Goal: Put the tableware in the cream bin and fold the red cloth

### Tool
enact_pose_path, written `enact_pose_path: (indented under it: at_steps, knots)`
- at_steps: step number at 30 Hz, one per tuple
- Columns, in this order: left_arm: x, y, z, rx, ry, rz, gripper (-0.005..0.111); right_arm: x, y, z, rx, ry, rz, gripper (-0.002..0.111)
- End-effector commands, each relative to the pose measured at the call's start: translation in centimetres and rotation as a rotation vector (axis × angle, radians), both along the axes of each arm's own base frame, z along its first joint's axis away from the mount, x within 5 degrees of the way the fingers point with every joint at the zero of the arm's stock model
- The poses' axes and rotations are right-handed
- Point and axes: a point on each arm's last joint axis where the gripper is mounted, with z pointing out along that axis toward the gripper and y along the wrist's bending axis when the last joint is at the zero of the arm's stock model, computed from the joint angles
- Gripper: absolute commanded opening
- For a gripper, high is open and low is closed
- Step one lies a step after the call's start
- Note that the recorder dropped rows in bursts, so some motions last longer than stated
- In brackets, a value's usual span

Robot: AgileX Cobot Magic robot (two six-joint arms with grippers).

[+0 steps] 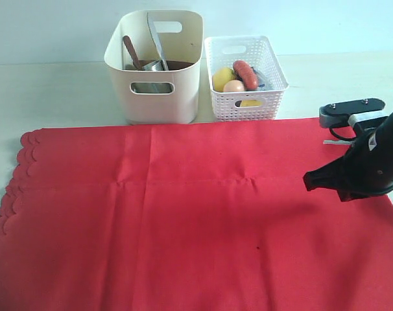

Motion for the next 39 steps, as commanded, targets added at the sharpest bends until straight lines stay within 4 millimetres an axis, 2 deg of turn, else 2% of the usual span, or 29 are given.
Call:
enact_pose_path:
  at_steps: [1, 8, 16, 18, 23, 28, 31, 32, 34, 39]
  knots:
    - [0.6, -0.6, -1.7, -0.105, 0.178, -0.003, 0.0, 0.3, 0.0, -1.1, 0.009, 0.012, -0.014, 0.0]
    - [3.2, -2.0, -3.3, -0.192, 0.432, -0.119, 0.0, 0.4, 0.1, -2.1, 0.014, 0.034, -0.024, 0.0]
    - [8.5, -2.5, -4.9, -0.224, 0.669, -0.176, 0.001, 0.4, 0.1, -2.8, 0.01, 0.058, -0.023, 0.0]
    - [9.7, -2.5, -5.1, -0.22, 0.696, -0.189, 0.008, 0.4, 0.1, -2.8, 0.01, 0.058, -0.023, 0.0]
    - [12.5, -2.6, -5.4, -0.206, 0.735, -0.228, 0.033, 0.4, 0.1, -2.8, 0.01, 0.058, -0.023, 0.0]
    - [14.4, -2.7, -5.6, -0.186, 0.781, -0.303, 0.053, 0.4, 0.1, -2.8, 0.01, 0.058, -0.023, 0.0]
    - [15.1, -1.9, -6.0, -0.196, 0.806, -0.295, 0.06, 0.4, 0.1, -2.8, 0.01, 0.058, -0.023, 0.0]
    - [15.2, -1.0, -6.5, -0.208, 0.817, -0.273, 0.062, 0.4, 0.1, -2.8, 0.01, 0.058, -0.023, 0.0]
    - [15.2, 0.7, -7.4, -0.247, 0.858, -0.248, 0.062, 0.4, 0.1, -2.8, 0.01, 0.058, -0.023, 0.0]
    - [15.5, 2.8, -8.4, -0.369, 0.844, -0.233, 0.062, 0.4, 0.1, -2.8, 0.009, 0.058, -0.02, 0.0]
